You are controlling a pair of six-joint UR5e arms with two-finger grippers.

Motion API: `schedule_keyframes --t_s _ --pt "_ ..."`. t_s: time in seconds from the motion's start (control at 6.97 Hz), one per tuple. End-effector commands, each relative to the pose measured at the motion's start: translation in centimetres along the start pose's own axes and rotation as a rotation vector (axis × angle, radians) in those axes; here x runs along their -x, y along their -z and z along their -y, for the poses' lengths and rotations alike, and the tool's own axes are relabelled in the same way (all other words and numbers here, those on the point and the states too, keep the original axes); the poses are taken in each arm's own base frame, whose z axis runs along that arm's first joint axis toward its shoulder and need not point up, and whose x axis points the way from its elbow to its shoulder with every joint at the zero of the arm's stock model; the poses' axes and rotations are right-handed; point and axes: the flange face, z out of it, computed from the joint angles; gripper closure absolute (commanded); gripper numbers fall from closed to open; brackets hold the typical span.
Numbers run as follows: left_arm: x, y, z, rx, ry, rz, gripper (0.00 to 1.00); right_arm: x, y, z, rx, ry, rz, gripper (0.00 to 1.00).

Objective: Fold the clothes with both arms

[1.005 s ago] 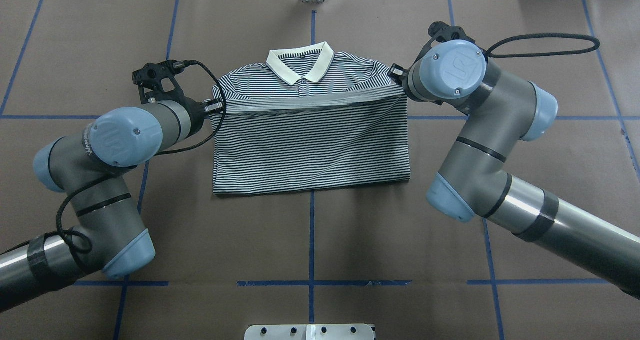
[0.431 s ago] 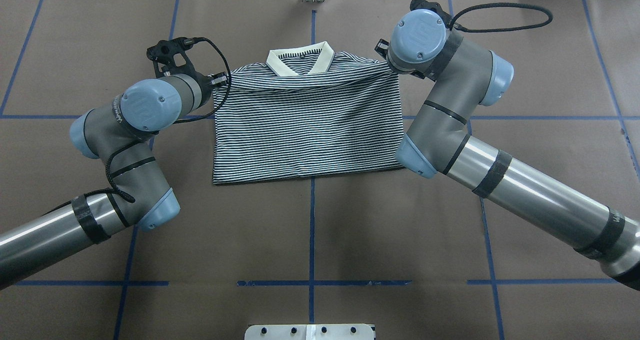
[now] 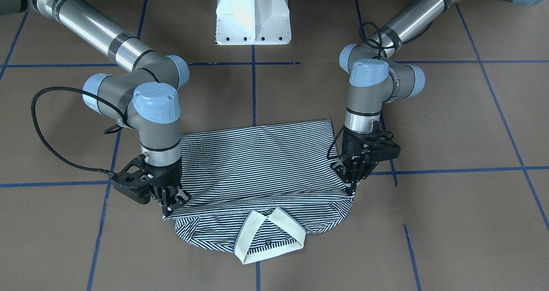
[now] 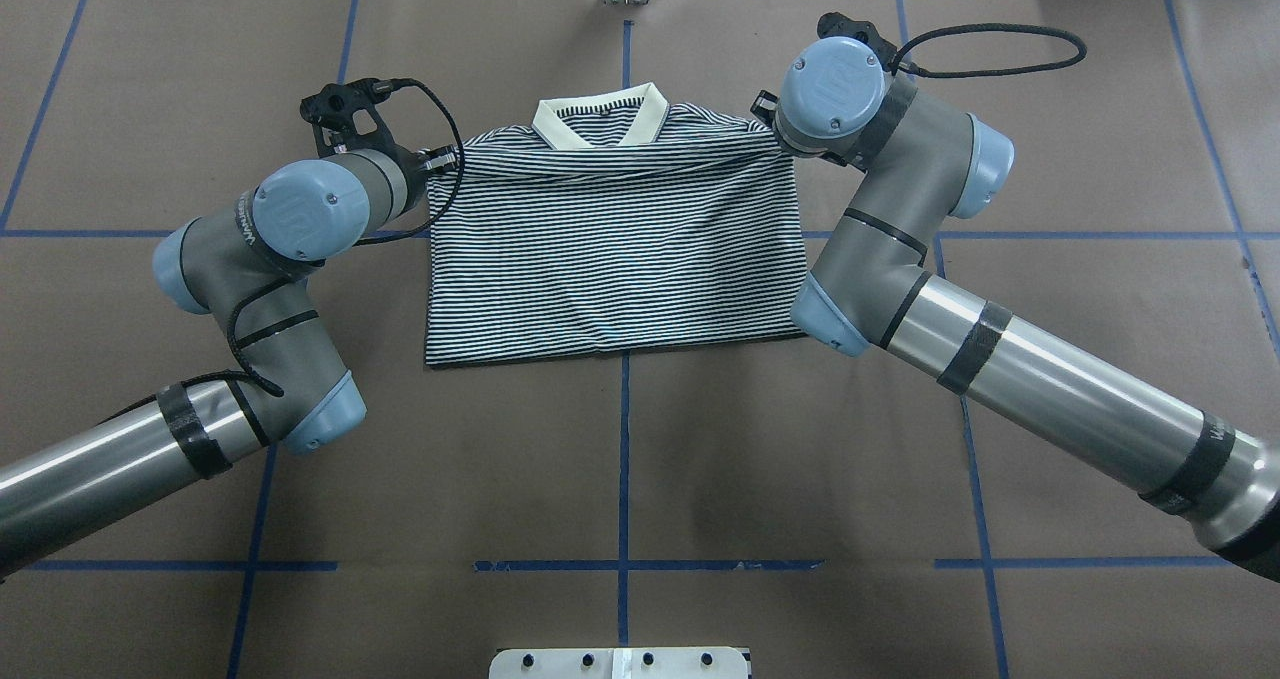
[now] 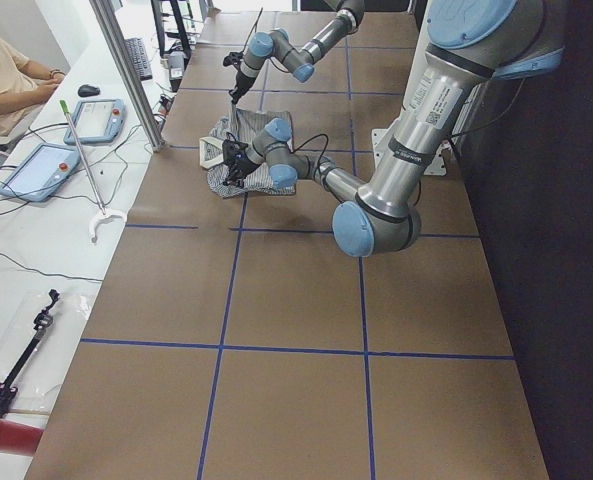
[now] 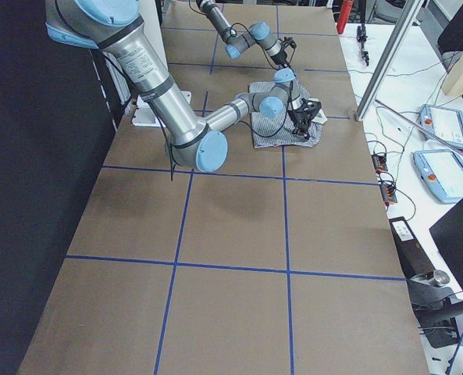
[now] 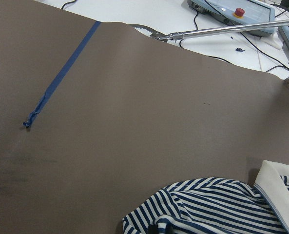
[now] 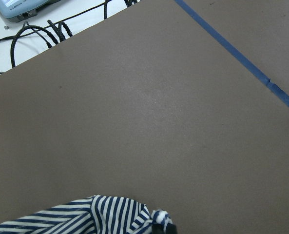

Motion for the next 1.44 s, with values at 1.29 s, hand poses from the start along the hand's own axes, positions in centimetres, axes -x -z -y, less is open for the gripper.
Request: schedule_keyframes --t_s 1.29 --pt "3.4 -0.1 -0.7 0.001 0.018 -0.1 0.76 0.9 2.7 -0.2 0.019 -0.025 0.107 0.51"
